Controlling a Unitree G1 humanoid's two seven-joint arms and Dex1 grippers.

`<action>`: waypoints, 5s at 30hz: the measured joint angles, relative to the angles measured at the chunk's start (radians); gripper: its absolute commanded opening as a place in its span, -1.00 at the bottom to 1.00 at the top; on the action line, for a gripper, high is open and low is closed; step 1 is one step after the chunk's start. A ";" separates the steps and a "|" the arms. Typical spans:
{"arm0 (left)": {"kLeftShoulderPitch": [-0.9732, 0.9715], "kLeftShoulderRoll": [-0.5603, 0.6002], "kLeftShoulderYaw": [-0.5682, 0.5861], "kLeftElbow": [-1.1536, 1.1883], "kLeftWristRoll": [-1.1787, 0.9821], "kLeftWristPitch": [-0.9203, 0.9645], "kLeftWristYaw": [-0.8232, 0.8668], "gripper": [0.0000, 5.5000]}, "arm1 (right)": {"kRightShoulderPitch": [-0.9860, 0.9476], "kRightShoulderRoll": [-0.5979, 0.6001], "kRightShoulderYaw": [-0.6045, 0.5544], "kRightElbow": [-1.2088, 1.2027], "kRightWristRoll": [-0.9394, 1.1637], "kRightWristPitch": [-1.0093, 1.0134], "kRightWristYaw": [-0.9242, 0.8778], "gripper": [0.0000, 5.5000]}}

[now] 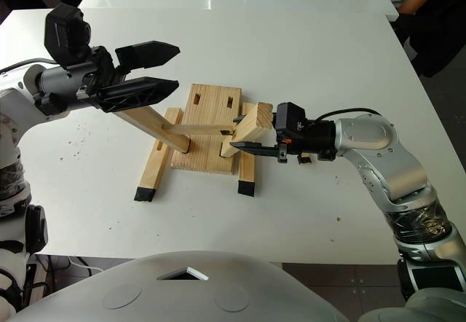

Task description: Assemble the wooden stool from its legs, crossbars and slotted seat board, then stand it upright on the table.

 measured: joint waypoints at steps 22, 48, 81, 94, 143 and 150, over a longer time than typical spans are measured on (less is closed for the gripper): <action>0.041 0.069 -0.115 -0.089 0.158 -0.130 -0.143 0.58 | -0.060 0.012 0.048 0.065 -0.031 -0.011 0.020 -0.26; -0.072 0.056 -0.197 -0.009 0.184 -0.067 -0.224 0.58 | -0.214 0.061 0.087 0.203 -0.041 0.062 0.099 -0.26; -0.610 -0.078 -0.041 0.577 0.311 -0.161 0.002 0.58 | -0.171 0.049 0.059 0.141 -0.044 0.066 0.069 -0.26; -0.504 -0.167 -0.296 0.856 0.772 -0.575 -0.222 0.58 | -0.151 -0.028 0.037 0.057 0.008 0.101 0.118 -0.26; -0.210 -0.115 -0.474 0.282 0.635 -0.233 -0.491 0.58 | -0.130 -0.096 0.046 -0.003 0.071 0.178 0.156 -0.26; -0.196 -0.128 -0.504 0.356 0.661 -0.262 -0.505 0.58 | -0.124 -0.095 0.048 -0.006 0.069 0.170 0.152 -0.26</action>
